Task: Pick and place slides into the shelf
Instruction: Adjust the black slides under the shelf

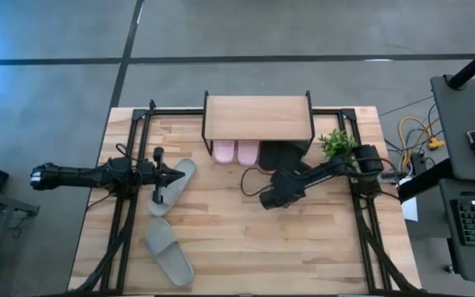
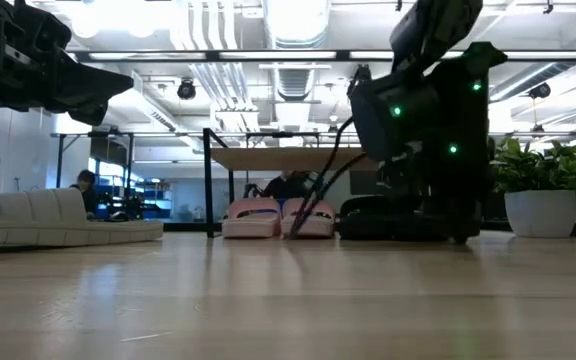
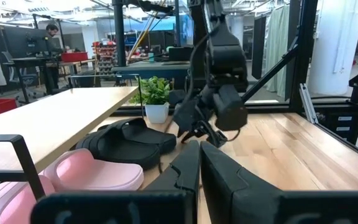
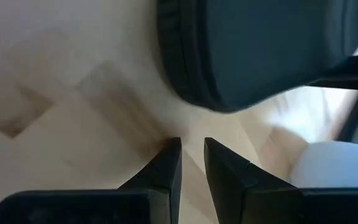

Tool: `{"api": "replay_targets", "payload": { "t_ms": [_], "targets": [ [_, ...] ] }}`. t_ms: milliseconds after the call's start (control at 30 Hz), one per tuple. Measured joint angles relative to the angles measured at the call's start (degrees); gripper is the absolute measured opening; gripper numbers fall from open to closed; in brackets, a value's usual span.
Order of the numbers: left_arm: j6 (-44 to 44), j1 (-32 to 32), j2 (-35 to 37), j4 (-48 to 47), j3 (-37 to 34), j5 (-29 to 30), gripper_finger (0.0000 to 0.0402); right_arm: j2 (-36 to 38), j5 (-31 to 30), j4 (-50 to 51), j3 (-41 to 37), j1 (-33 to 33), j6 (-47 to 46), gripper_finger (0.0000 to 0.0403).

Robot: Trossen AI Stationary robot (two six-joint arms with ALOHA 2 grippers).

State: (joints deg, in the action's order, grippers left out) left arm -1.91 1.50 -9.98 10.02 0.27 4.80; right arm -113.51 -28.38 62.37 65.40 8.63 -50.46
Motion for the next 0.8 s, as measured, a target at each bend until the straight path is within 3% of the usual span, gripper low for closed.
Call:
{"api": "replay_targets", "payload": {
  "t_ms": [267, 500, 800],
  "targets": [
    [0.0, 0.0, 0.0, 0.0, 0.0, 0.0, 0.0, 3.0, -6.0, -2.7, -5.3, -6.3, 1.5, 0.0063],
    [0.0, 0.0, 0.0, 0.1, 0.0, 0.0, 0.0, 5.6, -7.1, -2.5, -10.5, -12.0, 1.5, 0.0063],
    [0.0, 0.0, 0.0, 0.1, 0.0, 0.0, 0.0, 6.3, -13.8, 1.1, -11.9, -14.3, 2.9, 0.0063]
  ]
}}
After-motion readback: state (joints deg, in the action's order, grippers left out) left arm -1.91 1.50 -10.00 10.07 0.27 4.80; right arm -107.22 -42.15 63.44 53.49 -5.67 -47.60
